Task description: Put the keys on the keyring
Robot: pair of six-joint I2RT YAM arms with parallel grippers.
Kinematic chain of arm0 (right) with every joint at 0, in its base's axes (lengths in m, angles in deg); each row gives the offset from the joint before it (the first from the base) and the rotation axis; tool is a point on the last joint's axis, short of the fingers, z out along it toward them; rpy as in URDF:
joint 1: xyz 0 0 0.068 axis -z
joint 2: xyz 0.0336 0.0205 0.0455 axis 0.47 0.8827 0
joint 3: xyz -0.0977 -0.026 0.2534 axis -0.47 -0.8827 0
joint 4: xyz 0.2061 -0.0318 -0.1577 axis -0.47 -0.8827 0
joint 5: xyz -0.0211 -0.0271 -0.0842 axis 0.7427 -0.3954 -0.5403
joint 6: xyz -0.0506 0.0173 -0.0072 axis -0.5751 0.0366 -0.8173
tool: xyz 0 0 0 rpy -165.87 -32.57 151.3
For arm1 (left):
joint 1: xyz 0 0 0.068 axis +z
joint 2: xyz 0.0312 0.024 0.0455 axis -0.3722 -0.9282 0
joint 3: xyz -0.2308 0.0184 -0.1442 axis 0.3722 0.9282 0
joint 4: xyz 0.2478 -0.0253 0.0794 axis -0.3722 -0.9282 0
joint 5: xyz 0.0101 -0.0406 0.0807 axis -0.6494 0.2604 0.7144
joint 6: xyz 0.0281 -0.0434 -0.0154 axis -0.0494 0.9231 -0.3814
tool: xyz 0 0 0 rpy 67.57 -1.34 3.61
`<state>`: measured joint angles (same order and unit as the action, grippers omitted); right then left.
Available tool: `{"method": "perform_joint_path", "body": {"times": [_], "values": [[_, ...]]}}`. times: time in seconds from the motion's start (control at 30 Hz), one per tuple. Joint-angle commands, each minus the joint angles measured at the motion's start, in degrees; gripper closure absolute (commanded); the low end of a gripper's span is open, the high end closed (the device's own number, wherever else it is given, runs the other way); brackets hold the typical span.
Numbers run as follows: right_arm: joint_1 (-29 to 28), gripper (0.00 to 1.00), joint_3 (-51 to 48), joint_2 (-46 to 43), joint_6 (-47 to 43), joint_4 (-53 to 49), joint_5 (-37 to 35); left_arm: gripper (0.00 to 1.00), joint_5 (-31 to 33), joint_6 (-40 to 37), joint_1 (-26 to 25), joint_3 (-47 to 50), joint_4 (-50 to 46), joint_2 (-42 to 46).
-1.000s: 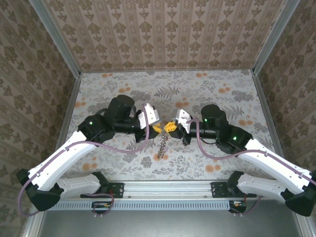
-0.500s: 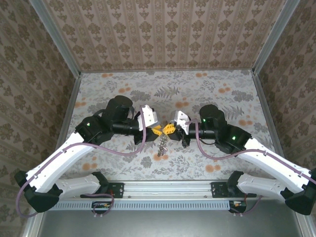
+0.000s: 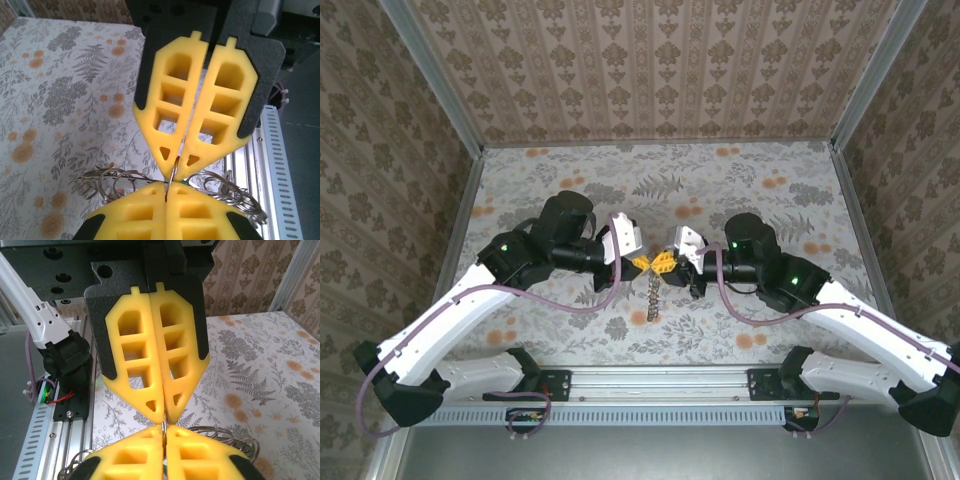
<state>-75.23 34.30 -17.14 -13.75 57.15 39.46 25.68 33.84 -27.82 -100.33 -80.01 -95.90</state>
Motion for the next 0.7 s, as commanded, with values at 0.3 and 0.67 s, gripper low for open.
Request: {"method": "perform_joint_path", "body": {"times": [0.3,0.67], "values": [[-0.5,0.78,-3.5,-2.8,4.2,5.7,0.2,1.00,-12.0,9.8,5.9,8.1,18.1,8.5],[-0.2,0.85,-4.4,-3.4,4.9,11.5,-1.9,1.00,-14.5,12.6,6.3,10.5,22.4,9.9]]}}
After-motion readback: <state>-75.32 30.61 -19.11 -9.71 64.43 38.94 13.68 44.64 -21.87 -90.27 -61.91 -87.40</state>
